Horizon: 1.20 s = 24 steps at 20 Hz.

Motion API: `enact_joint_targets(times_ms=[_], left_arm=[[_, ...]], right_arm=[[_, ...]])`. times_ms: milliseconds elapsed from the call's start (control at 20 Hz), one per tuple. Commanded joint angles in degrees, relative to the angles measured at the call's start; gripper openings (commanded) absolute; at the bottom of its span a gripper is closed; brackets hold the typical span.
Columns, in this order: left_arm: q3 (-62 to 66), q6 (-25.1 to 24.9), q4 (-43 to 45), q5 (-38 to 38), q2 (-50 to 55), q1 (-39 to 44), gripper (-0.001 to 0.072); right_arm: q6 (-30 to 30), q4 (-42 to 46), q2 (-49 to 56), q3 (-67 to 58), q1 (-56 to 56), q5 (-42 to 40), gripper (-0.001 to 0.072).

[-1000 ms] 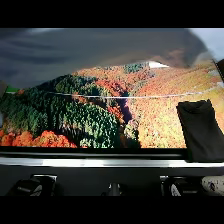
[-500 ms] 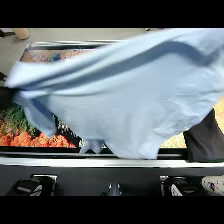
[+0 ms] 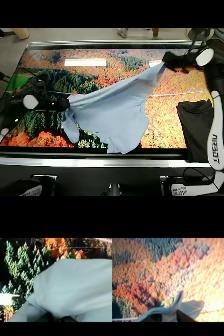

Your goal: Fold the shirts.

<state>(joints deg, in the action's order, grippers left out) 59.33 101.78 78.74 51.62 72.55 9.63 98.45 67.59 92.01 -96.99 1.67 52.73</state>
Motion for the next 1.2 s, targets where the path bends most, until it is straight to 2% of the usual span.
enact_joint_targets(times_ms=[0, 50, 150, 250, 300, 350, 450, 600, 750, 900, 1000, 1050, 1100, 1150], left_arm=[[7.30, -2.49, -2.23, 6.67, 10.62, -0.61, 0.0529], [10.25, -6.21, -2.19, 11.26, 10.93, -1.86, 0.0671], [13.55, -11.50, -2.23, 18.93, 9.05, -5.73, 0.0667], [11.28, -11.80, -2.32, 22.80, 4.61, -10.45, 0.0663], [7.32, -11.80, -2.29, 23.41, 1.49, -12.13, 0.0657], [1.95, -11.80, -2.32, 23.34, -1.73, -13.18, 0.0656], [-11.74, -11.85, -4.07, 21.75, -8.24, -13.46, 0.0634], [-28.02, -12.11, -14.03, 12.61, -13.88, -12.83, 0.0635], [-32.87, -15.04, -23.43, 4.94, -13.20, -11.10, 0.0635], [-32.92, -14.75, -25.99, 0.39, -11.63, -7.82, 0.0632], [-32.92, -14.78, -26.32, -0.37, -9.20, -6.10, 0.0596], [-32.89, -14.49, -26.32, -1.38, -7.98, -5.84, 0.0488], [-32.87, -13.42, -26.27, -2.60, -7.37, -5.95, 0.0337], [-32.85, -12.85, -26.27, -4.15, -7.30, -6.10, 0.0216]], right_arm=[[0.24, -11.61, 6.99, -0.07, 0.07, 6.78, 0.0621], [-2.21, -11.87, 6.34, -0.09, 0.52, 9.22, 0.0691], [-6.29, -9.70, 3.85, -0.09, 2.43, 18.14, 0.0670], [-8.46, -4.79, 2.16, 0.26, 5.22, 30.34, 0.0664], [-8.59, -2.23, 1.44, 2.01, 6.10, 34.40, 0.0652], [-9.27, 0.13, 0.02, 5.86, 6.40, 36.30, 0.0610], [-9.94, 1.29, -5.33, 18.21, 6.27, 32.87, 0.0608], [-13.22, -2.99, -13.60, 35.52, 6.27, 25.81, 0.0611], [-14.56, -2.93, -17.05, 42.47, 6.27, 26.51, 0.0619], [-15.02, -2.93, -17.20, 43.17, 6.27, 28.17, 0.0626], [-14.95, -2.93, -17.20, 43.19, 6.27, 28.09, 0.0626], [-14.91, -2.99, -17.20, 43.36, 6.27, 28.11, 0.0626], [-14.71, -3.45, -17.20, 44.09, 6.27, 28.13, 0.0627], [-14.71, -4.52, -17.20, 45.51, 6.27, 28.09, 0.0627]])
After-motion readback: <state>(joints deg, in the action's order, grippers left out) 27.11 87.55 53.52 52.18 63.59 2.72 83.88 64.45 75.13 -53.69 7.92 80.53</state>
